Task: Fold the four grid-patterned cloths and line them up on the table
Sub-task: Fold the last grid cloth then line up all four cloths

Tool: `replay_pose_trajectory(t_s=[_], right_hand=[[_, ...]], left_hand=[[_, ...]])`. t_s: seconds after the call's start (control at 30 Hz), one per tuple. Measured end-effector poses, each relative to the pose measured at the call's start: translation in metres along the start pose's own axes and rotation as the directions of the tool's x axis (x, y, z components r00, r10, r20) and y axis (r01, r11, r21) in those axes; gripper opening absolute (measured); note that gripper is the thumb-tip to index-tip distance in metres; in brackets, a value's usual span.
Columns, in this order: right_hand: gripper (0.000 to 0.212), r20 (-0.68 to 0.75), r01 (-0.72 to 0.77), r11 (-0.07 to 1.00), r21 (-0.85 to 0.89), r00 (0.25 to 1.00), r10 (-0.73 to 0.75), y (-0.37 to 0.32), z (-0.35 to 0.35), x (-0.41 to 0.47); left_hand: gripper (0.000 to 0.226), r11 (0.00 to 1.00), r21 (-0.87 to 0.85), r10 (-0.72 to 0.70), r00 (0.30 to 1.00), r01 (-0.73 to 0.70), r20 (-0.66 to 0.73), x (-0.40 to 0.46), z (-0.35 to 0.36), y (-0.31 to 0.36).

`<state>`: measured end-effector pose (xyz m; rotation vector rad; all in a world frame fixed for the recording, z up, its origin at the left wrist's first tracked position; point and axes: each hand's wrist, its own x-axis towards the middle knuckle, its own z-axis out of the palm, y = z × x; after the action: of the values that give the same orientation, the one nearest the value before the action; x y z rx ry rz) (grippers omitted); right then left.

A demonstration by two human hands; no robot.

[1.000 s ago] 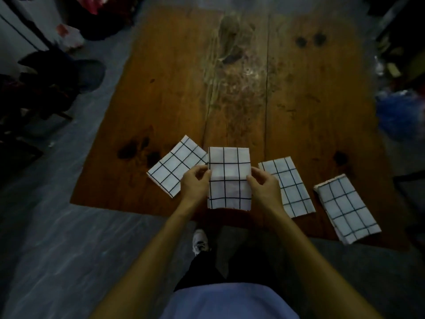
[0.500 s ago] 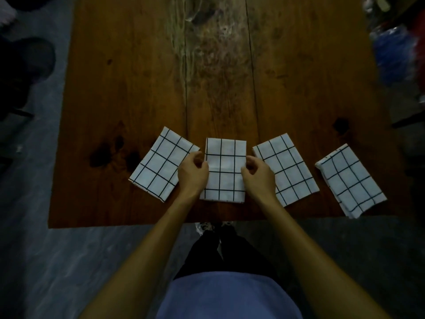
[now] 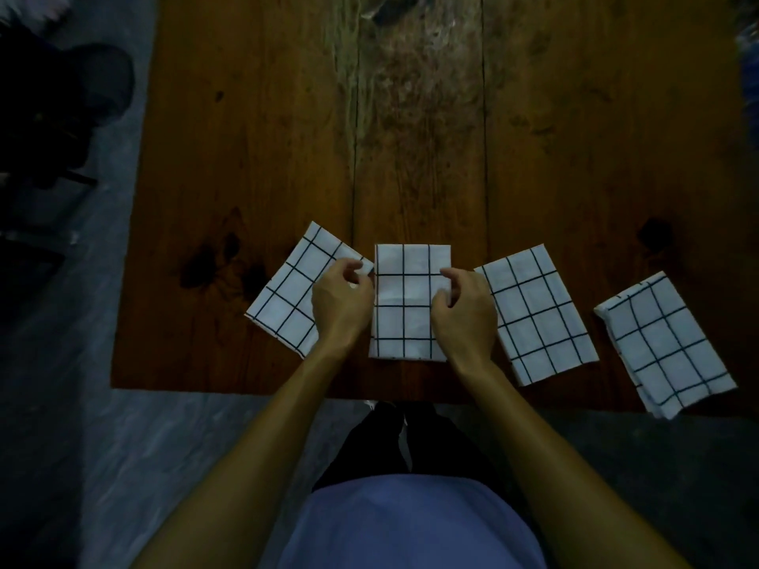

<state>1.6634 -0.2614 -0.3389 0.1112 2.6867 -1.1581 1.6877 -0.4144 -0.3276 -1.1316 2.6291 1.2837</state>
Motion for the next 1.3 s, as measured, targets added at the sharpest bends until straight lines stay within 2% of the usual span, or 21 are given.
replay_pose_trajectory(t_s=[0.1, 0.2, 0.3, 0.4, 0.53, 0.67, 0.93, 1.17, 1.3], right_hand=[[0.029, 0.085, 0.085, 0.994, 0.063, 0.992, -0.091, -0.023, 0.012, -0.001], [0.027, 0.19, 0.135, 0.986, 0.095, 0.97, -0.152, -0.048, 0.036, -0.009], [0.035, 0.288, 0.063, 0.997, 0.053, 0.955, -0.076, -0.066, 0.058, -0.021], [0.053, 0.359, -0.01, 0.999, -0.047, 0.933, 0.026, -0.075, 0.077, -0.034], [0.063, 0.329, -0.031, 0.994, -0.1, 0.942, 0.062, -0.084, 0.099, -0.054], [0.063, 0.25, 0.008, 0.989, -0.15, 0.968, 0.03, -0.095, 0.115, -0.055], [0.061, 0.328, 0.116, 0.972, -0.204, 0.944, -0.043, -0.118, 0.139, -0.058], [0.06, 0.329, 0.133, 0.971, -0.199, 0.942, -0.062, -0.118, 0.137, -0.056], [0.059, 0.331, 0.147, 0.975, -0.168, 0.94, -0.084, -0.113, 0.136, -0.052]], left_hand=[[0.027, 0.998, 0.054, 0.047, 0.996, -0.043, -0.081, 0.012, -0.027, -0.008], [0.036, 0.981, 0.187, 0.063, 0.995, -0.048, -0.073, 0.028, -0.053, -0.028], [0.044, 0.959, 0.282, 0.029, 0.999, -0.018, -0.037, 0.041, -0.07, -0.049], [0.045, 0.955, 0.292, 0.042, 0.999, -0.046, 0.021, 0.048, -0.075, -0.063], [0.042, 0.956, 0.266, 0.104, 0.991, -0.123, 0.084, 0.054, -0.077, -0.069], [0.04, 0.975, 0.199, 0.078, 0.989, -0.102, 0.124, 0.064, -0.088, -0.079], [0.039, 0.997, 0.071, 0.023, 0.995, -0.03, 0.096, 0.065, -0.119, -0.111], [0.037, 0.997, 0.08, 0.002, 0.995, -0.01, 0.1, 0.062, -0.12, -0.111], [0.036, 0.988, 0.149, -0.052, 0.996, 0.04, 0.077, 0.06, -0.118, -0.112]])
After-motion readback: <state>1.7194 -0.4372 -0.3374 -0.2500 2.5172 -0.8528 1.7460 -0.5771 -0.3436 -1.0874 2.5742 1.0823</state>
